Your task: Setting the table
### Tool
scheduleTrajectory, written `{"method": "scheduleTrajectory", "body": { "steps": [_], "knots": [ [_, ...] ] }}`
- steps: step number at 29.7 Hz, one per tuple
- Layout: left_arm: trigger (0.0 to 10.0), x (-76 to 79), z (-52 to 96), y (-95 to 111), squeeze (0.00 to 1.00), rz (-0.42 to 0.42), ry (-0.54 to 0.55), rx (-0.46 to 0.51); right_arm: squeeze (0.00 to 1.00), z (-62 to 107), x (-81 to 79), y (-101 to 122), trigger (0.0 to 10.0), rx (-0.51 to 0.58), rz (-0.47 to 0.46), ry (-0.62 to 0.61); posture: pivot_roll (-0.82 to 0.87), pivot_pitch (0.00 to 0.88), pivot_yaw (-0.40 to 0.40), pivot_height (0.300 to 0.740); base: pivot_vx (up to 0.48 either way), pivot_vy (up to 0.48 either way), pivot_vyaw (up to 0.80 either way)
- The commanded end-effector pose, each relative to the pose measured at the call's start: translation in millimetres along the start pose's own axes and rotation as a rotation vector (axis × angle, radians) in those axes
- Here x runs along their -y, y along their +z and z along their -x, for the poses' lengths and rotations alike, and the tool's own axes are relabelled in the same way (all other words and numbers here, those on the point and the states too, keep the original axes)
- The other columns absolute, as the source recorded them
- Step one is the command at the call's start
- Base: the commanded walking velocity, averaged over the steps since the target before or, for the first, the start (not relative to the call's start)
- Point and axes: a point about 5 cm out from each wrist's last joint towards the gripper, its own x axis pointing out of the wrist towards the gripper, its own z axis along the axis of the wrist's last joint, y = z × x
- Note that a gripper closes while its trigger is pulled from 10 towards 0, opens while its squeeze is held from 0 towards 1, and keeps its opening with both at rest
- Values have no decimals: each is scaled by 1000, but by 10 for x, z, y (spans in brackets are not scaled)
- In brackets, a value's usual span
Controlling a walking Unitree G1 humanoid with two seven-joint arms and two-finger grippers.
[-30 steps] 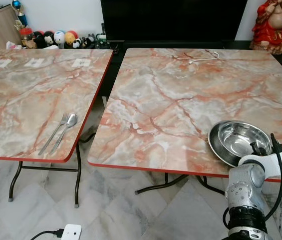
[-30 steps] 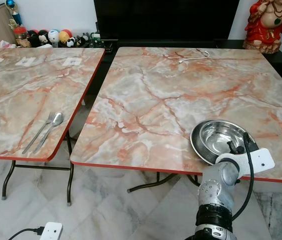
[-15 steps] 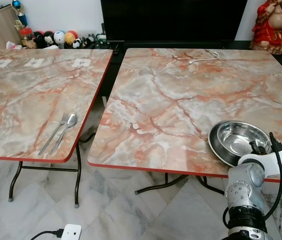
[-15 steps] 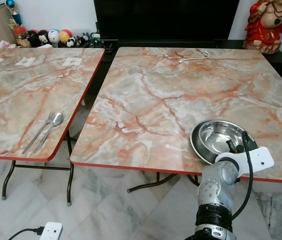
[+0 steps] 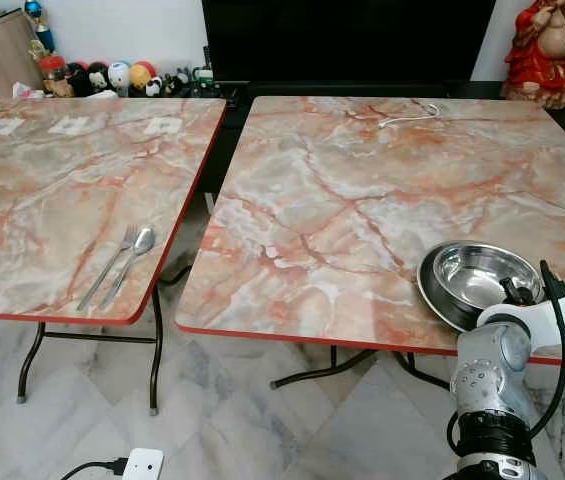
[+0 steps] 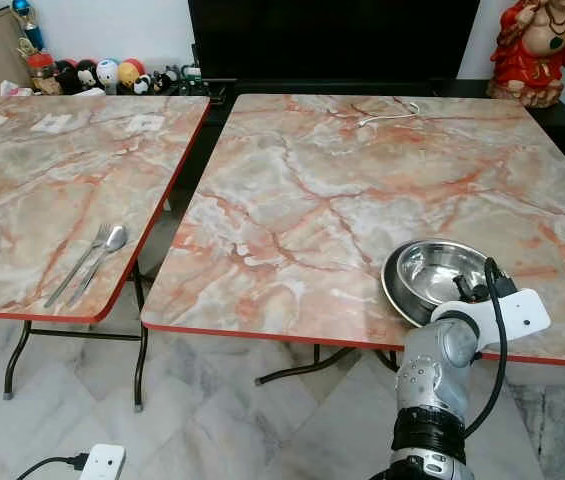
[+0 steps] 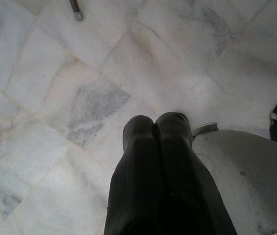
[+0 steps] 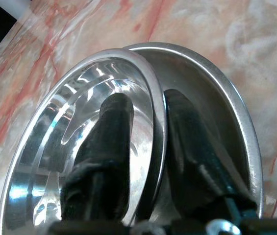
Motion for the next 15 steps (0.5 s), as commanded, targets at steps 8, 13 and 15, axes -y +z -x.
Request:
{"method": "scheduleTrajectory", "body": {
  "steps": [8, 13, 15],
  "knots": [
    [10000, -10, 8, -33, 0, 15, 5, -8, 0, 21, -16, 13, 10000, 6, 5, 9, 71, 0, 14, 740, 0, 0, 0],
    [10000, -7, 8, -32, 0, 14, 2, -9, 0, 18, 10, -1, 10000, -2, 1, -7, 71, 0, 14, 740, 0, 0, 0],
    [10000, -7, 8, -32, 0, 15, 2, -8, 0, 19, 15, -1, 10000, -1, 4, -12, 70, 0, 14, 740, 0, 0, 0]
  ]
}}
